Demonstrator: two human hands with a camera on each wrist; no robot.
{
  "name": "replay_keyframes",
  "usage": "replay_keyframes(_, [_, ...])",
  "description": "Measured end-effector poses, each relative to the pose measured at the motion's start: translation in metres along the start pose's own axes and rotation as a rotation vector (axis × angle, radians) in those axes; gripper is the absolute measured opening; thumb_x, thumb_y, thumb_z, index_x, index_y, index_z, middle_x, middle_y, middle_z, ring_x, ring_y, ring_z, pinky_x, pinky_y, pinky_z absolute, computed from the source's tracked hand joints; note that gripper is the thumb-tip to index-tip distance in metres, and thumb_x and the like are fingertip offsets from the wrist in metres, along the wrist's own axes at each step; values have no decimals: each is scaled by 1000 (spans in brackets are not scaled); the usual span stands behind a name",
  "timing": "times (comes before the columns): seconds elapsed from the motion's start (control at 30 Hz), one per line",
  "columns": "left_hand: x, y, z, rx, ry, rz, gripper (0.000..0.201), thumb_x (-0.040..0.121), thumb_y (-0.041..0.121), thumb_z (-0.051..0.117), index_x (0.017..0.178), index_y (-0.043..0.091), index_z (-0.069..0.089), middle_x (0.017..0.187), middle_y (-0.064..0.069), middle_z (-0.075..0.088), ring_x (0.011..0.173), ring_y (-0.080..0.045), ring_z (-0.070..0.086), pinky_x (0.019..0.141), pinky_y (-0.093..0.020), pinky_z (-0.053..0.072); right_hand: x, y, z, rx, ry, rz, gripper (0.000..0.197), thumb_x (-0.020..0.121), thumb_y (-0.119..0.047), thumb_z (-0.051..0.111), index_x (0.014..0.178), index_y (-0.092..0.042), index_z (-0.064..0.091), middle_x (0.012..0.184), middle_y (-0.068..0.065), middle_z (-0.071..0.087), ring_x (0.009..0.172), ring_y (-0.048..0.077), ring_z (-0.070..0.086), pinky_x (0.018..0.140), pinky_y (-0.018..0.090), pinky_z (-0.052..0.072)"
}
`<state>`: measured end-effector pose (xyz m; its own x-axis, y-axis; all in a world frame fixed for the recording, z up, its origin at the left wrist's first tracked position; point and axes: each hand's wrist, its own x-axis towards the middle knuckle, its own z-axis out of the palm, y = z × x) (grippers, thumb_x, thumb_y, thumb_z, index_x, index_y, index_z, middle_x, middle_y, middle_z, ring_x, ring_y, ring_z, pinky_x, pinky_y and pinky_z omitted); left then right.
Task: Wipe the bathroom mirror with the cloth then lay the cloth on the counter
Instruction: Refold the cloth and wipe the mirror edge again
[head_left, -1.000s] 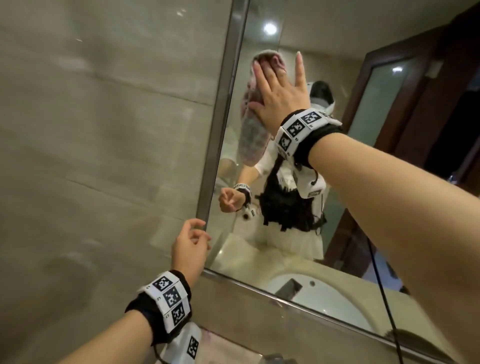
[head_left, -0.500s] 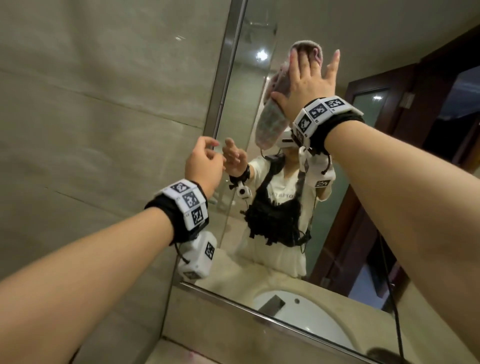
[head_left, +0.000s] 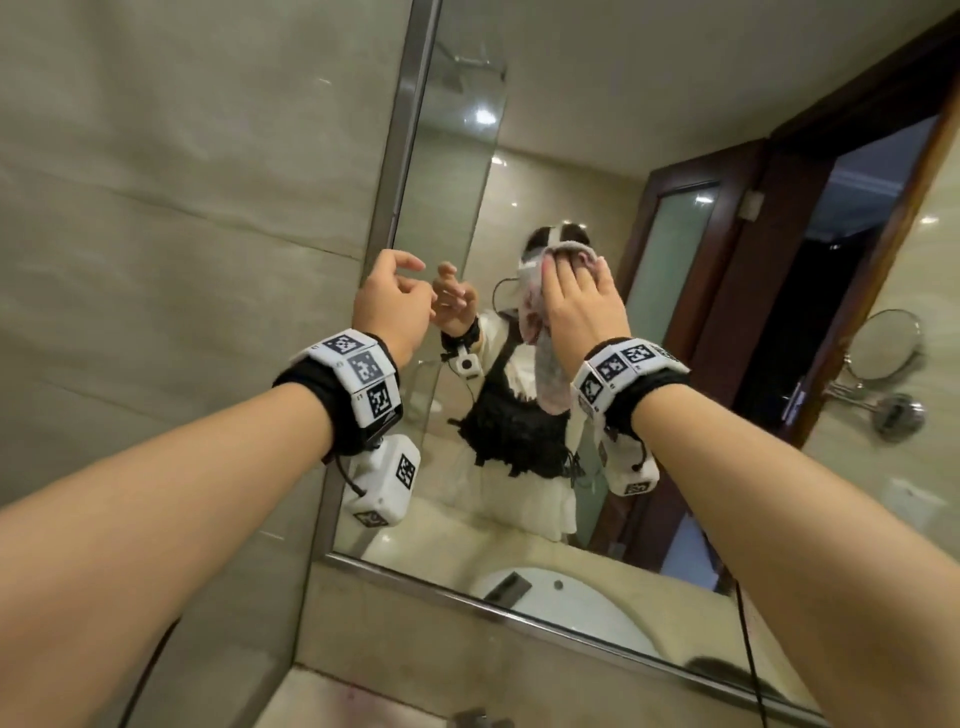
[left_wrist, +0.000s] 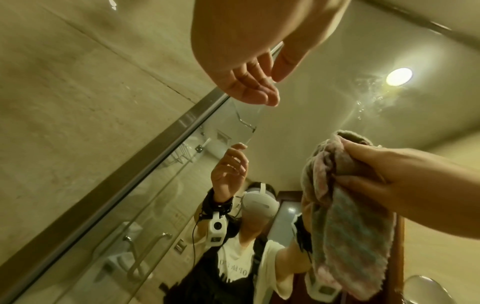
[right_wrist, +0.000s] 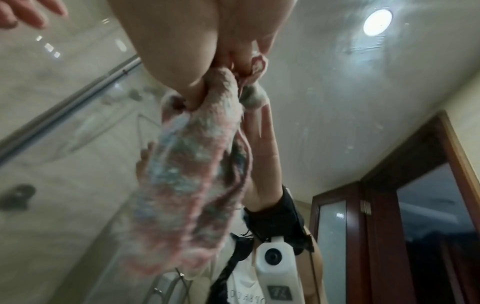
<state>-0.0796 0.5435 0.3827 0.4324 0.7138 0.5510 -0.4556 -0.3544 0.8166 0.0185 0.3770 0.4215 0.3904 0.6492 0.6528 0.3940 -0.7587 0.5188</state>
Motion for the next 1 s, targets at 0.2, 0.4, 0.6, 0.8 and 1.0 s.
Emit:
replay_keyframes(0.2, [-57, 13, 35, -29, -331, -53, 20, 89, 1, 53, 82, 20, 51, 78, 6, 56, 65, -6, 54, 53, -13, 43, -45, 17, -19, 574, 103, 165, 66, 92, 0, 41, 150, -5, 10, 156, 14, 21, 143, 25, 24, 119, 33, 16])
replay_keyframes(0.4, [-134, 23, 86, -222, -499, -190, 21, 100, 32, 39, 101, 15, 50, 86, 4, 53, 71, -5, 51, 52, -9, 44, -125, 36, -28, 1063, 52, 281, 64, 91, 2, 48, 148, -13, 25, 150, 6, 35, 135, 20, 38, 107, 15, 24])
replay_keyframes(0.6, [-204, 9, 132, -257, -677, -510, 43, 102, 41, 24, 118, 15, 53, 94, -4, 62, 77, -13, 57, 68, -26, 44, -224, 81, -19, 1216, -230, 272, 72, 81, 20, 43, 145, -12, 33, 146, 7, 40, 129, 6, 35, 99, 0, 28])
replay_keyframes(0.8, [-299, 1, 189, -236, -836, -383, 40, 92, -3, 43, 125, 17, 50, 97, 0, 56, 74, -7, 54, 54, -10, 47, -323, 137, -7, 1587, -294, 615, 41, 80, 19, 48, 107, -7, 63, 100, 10, 64, 94, 15, 58, 87, 27, 46])
replay_keyframes(1.0, [-388, -22, 242, -147, -1116, -417, 11, 90, 4, 54, 90, 14, 56, 85, 1, 58, 80, -7, 52, 66, -17, 40, -418, 190, 7, 1694, -288, 987, 39, 78, 20, 38, 92, -5, 63, 86, 7, 64, 79, 11, 61, 77, 19, 50])
